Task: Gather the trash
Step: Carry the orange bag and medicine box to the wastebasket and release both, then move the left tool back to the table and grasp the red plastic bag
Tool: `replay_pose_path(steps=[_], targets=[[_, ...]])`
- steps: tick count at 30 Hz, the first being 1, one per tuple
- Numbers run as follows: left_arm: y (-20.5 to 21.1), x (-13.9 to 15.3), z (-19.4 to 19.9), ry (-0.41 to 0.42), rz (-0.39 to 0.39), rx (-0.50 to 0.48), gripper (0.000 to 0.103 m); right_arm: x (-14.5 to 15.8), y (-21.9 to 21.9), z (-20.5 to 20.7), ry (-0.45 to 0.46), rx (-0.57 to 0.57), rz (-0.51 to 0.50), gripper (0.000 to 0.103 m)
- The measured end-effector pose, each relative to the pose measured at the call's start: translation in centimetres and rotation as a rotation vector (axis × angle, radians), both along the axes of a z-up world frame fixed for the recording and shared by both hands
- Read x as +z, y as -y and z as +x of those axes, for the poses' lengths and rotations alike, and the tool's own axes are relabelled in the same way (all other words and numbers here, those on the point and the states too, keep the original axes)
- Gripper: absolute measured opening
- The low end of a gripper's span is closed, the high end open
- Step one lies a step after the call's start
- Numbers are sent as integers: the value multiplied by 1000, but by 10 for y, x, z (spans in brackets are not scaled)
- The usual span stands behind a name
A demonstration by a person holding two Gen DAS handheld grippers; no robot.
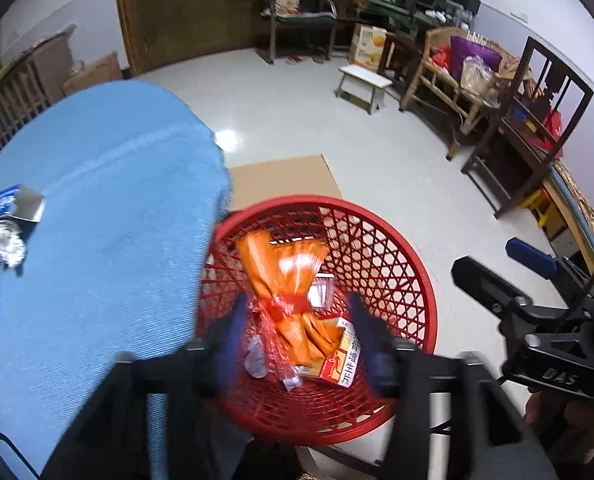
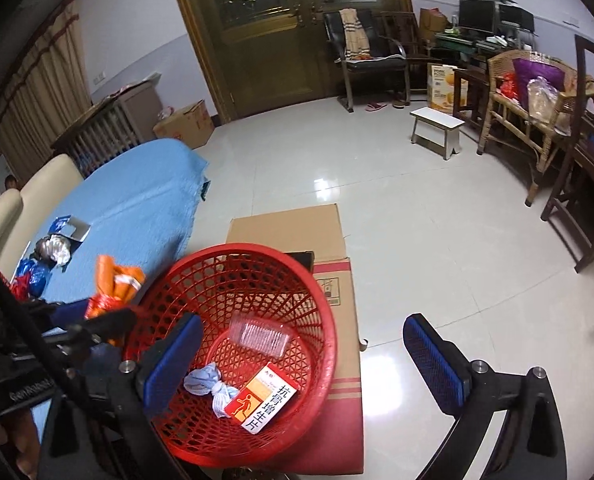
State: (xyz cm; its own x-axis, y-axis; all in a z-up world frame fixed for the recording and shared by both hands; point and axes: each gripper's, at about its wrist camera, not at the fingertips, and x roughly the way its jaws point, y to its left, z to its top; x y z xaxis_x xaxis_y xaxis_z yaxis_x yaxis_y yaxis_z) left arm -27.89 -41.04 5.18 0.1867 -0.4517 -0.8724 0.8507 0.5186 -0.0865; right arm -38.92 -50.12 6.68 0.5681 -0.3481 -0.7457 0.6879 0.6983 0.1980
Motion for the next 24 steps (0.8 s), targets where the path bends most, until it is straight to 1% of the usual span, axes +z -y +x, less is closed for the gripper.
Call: replay_pose_path(steps=[1, 3, 6, 10, 13, 18, 21, 24], targets=[[1, -1, 0, 8, 9, 3, 77, 0, 1, -1, 2, -5, 1, 102], [-5, 1, 2, 9, 3, 2, 77, 2, 3, -4, 7, -14, 0, 102], [-21, 12, 9, 7, -34, 33, 77, 4, 4, -5, 12, -24, -3, 102], [-58, 28, 24, 43, -74, 108, 77, 4, -1, -1, 10, -11, -1, 101], [-89, 32, 38, 46, -85, 182, 77, 1, -10, 8, 2, 18, 3, 101], [-153, 24, 55, 58, -85, 341, 77, -2, -35, 33, -13, 88, 8, 101], [-185, 13, 62, 36, -80, 406, 77, -2, -56, 51, -24, 144, -1, 101], [-215, 6, 67, 37, -74, 465, 77, 1, -78, 69, -30, 199, -14, 101]])
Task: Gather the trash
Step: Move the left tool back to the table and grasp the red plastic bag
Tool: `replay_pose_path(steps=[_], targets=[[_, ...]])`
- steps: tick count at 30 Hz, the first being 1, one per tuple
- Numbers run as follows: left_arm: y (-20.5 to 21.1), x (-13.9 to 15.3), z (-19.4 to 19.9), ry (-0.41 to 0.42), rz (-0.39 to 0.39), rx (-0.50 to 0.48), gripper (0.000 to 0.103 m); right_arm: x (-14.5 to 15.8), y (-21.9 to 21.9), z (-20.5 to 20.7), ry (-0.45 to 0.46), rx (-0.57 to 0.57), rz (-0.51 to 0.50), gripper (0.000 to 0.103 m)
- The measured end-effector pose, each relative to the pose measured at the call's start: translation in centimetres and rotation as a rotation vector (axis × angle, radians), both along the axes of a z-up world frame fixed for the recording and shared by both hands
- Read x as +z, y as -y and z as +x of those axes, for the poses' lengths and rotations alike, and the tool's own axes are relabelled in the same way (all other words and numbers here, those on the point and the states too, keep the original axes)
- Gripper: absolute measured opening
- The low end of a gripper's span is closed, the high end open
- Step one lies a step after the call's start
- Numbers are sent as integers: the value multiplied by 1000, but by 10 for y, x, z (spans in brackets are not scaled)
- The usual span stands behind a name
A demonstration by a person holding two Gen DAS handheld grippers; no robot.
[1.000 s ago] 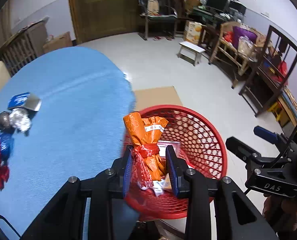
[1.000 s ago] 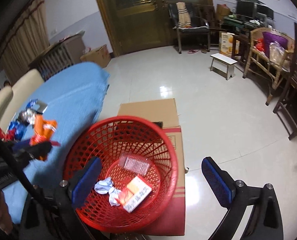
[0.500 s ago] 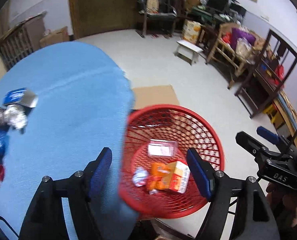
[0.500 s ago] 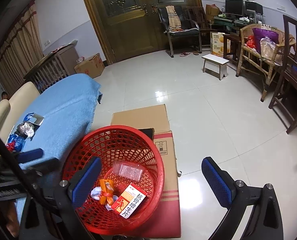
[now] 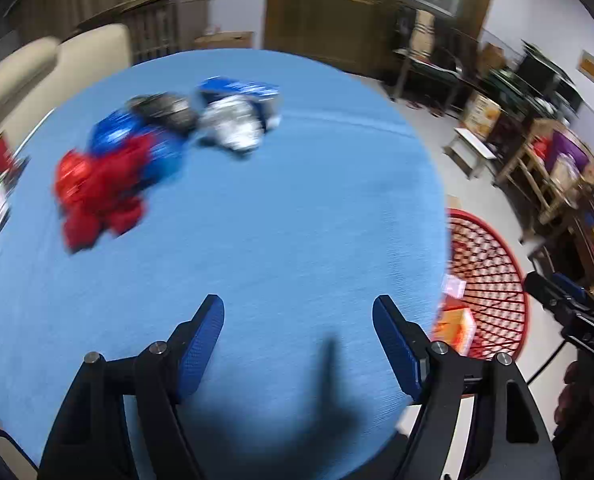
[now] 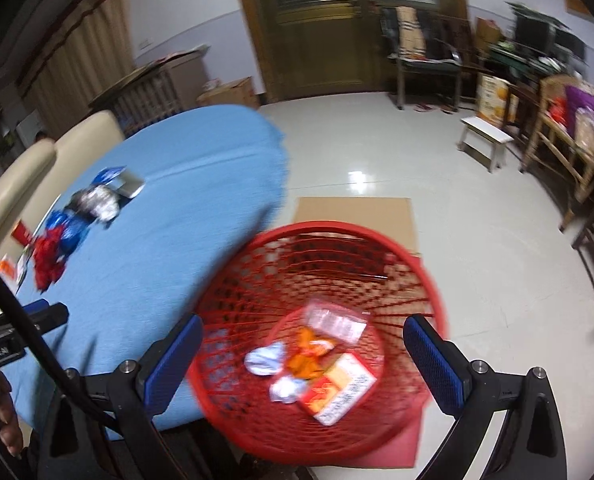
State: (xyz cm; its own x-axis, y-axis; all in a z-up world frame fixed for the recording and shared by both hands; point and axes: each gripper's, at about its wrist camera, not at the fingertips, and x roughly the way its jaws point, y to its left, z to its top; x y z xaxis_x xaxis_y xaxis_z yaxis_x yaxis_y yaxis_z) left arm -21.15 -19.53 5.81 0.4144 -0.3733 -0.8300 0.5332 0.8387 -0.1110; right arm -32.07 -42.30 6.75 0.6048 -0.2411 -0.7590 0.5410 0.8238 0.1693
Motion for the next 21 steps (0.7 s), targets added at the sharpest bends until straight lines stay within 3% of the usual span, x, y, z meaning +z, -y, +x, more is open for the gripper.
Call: replay_pose_path(steps=[10, 21], targets=[[-94, -8, 35, -17, -43, 188, 77, 7, -79, 60, -23, 195, -31, 101], [-88, 15, 102, 71, 34, 52, 77, 10, -126, 97, -34, 309, -41, 101]])
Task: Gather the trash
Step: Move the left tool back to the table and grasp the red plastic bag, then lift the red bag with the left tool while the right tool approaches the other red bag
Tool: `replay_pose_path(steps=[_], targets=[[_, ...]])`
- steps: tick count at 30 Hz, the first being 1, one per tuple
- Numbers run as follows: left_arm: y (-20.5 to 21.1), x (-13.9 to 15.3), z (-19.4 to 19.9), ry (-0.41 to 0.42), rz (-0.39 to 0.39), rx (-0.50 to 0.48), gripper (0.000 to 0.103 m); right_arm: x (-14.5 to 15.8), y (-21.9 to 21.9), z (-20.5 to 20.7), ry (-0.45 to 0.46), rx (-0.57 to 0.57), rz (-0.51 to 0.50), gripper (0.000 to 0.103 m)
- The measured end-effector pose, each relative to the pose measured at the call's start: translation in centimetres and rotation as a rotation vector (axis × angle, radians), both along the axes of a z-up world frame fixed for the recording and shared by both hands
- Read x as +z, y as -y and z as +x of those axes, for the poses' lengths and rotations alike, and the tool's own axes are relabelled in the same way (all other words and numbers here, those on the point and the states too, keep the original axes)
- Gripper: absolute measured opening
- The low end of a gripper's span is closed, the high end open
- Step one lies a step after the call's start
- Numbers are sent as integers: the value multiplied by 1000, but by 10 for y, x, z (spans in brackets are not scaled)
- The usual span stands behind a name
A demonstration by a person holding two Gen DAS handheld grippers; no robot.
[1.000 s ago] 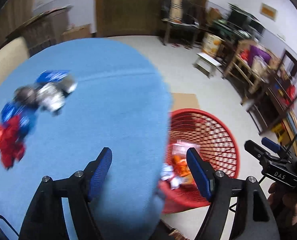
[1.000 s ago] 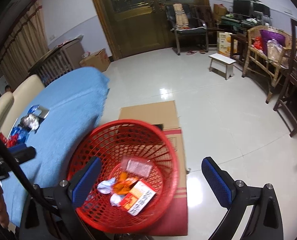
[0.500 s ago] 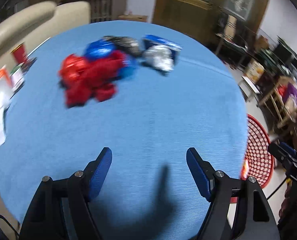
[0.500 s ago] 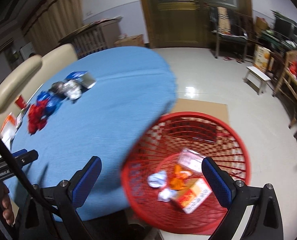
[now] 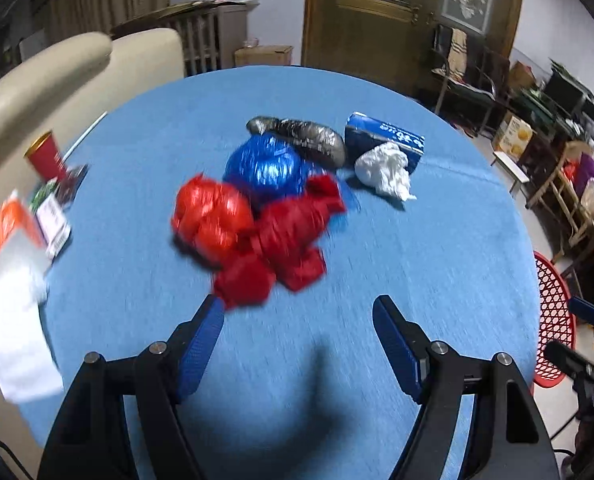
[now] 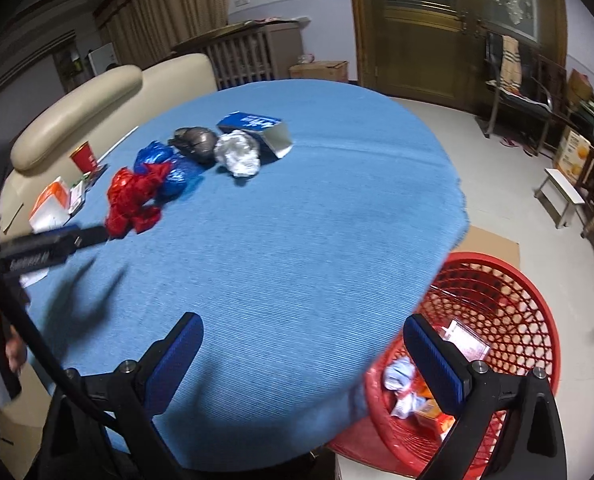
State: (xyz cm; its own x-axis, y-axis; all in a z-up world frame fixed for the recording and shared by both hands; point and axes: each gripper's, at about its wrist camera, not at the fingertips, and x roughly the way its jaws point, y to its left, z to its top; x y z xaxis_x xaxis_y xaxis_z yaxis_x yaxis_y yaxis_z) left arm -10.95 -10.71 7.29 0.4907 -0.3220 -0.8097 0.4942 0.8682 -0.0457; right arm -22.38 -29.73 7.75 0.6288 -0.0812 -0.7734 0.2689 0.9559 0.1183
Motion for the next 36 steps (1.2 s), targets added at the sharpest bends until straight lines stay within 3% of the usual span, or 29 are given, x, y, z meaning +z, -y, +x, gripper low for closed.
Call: replay_pose_path(steps=[6, 11, 12, 14, 19, 29, 36], targets=[[22, -5, 33, -33, 29, -63, 77, -1, -6, 10, -9, 19, 5, 101], [29, -24, 55, -76, 109, -64, 76, -2, -1, 11, -9, 5, 12, 101], [30, -27, 57, -86, 115, -66, 70, -2, 1, 11, -8, -1, 15, 101], [30, -31, 60, -107, 116, -64, 45, -3, 5, 11, -10, -10, 20, 101], [26, -35, 55, -141, 83, -59, 28, -4, 5, 10, -9, -10, 27, 101], [-8, -15, -11, -106, -12, -33, 27, 4, -5, 5, 15, 11, 23, 101], [-55, -20, -33, -100, -23, 130, 27, 10, -19, 4, 25, 46, 12, 101]])
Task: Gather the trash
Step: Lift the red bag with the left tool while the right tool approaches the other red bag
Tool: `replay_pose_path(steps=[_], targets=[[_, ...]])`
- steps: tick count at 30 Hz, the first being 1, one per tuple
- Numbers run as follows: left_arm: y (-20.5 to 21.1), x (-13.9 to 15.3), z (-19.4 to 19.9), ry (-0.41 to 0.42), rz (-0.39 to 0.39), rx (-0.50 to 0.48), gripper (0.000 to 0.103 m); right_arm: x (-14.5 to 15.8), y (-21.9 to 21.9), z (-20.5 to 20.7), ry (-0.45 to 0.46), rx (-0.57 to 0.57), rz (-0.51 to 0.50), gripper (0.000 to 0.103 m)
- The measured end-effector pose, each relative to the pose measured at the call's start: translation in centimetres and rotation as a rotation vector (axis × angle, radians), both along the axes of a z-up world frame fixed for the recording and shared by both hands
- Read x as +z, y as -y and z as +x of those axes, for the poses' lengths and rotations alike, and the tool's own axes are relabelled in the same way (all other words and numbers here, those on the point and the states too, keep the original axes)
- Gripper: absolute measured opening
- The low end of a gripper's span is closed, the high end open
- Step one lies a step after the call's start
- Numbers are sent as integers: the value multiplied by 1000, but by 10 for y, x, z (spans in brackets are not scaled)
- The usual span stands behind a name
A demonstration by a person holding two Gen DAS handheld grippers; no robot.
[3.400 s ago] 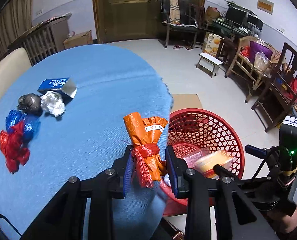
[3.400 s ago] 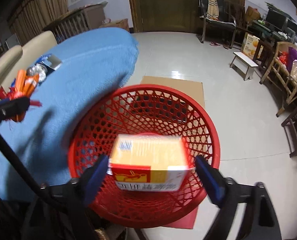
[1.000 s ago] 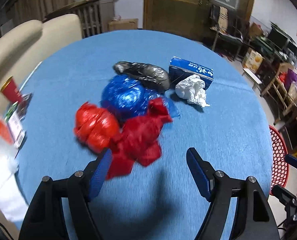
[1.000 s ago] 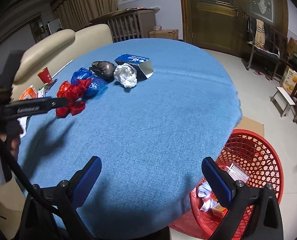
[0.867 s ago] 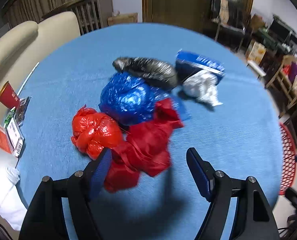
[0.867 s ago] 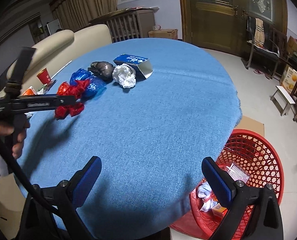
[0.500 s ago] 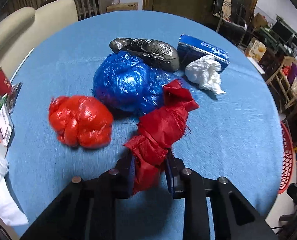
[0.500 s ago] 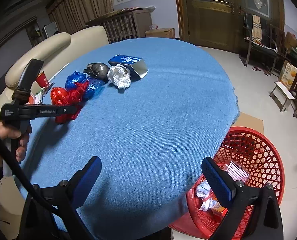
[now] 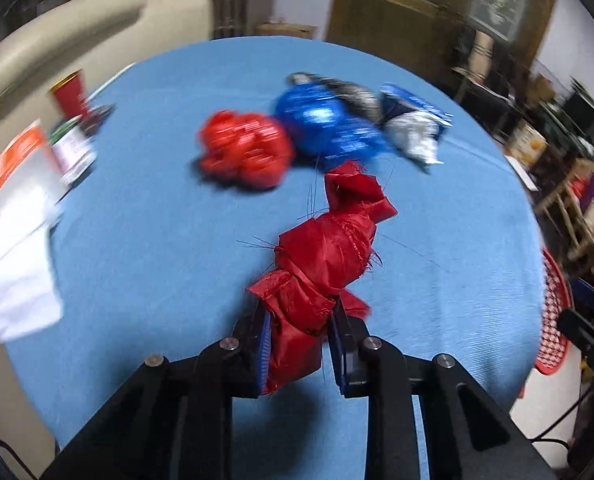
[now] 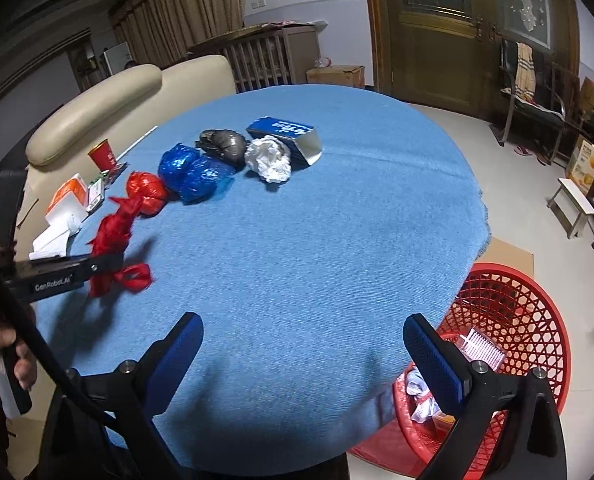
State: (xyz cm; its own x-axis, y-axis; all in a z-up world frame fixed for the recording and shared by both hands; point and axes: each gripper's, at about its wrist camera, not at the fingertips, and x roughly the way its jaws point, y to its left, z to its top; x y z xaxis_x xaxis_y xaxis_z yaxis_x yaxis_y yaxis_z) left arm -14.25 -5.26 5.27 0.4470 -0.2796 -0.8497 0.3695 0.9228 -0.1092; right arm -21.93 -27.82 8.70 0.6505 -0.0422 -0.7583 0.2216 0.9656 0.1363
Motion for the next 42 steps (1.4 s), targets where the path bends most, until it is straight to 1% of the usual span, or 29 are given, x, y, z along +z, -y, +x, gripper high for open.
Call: replay_pose_path(steps=[3, 4, 7, 11, 14, 22, 25, 28, 30, 33, 35, 37, 40, 41, 42], targets=[[-19, -3, 0, 9, 23, 71, 27, -2, -7, 5, -8, 21, 8, 101], [-24, -6, 5, 9, 24, 88, 27, -2, -9, 6, -11, 28, 14, 101], [-32, -11, 7, 11, 33, 142, 27, -4, -21, 16, -27, 65, 19, 101], [-46, -15, 14, 4, 32, 187, 27, -5, -39, 34, -33, 117, 7, 101], [-62, -12, 13, 8, 27, 214, 27, -4, -50, 51, -32, 151, 10, 101], [-89, -18, 18, -4, 6, 278, 26, 8, -85, 109, 10, 220, 50, 101], [-96, -19, 19, -6, -1, 293, 26, 2, -103, 143, -3, 262, 106, 101], [-100, -20, 20, -11, -10, 299, 26, -5, -120, 172, -27, 295, 115, 101], [-102, -22, 21, -18, -18, 300, 26, -10, -133, 194, -38, 328, 94, 101], [-103, -22, 23, -21, -22, 293, 26, -13, -146, 224, -55, 339, 70, 101], [-103, -23, 25, -24, -26, 293, 26, -13, -154, 240, -58, 347, 49, 101], [-102, -23, 26, -24, -27, 290, 26, -15, -163, 256, -63, 355, 3, 101], [-102, -23, 28, -26, -26, 289, 26, -22, -170, 275, -85, 360, -28, 100], [-101, -24, 29, -27, -23, 288, 26, -25, -171, 279, -95, 361, -36, 91], [-101, -23, 30, -28, -22, 288, 26, -29, -173, 284, -106, 362, -38, 68]])
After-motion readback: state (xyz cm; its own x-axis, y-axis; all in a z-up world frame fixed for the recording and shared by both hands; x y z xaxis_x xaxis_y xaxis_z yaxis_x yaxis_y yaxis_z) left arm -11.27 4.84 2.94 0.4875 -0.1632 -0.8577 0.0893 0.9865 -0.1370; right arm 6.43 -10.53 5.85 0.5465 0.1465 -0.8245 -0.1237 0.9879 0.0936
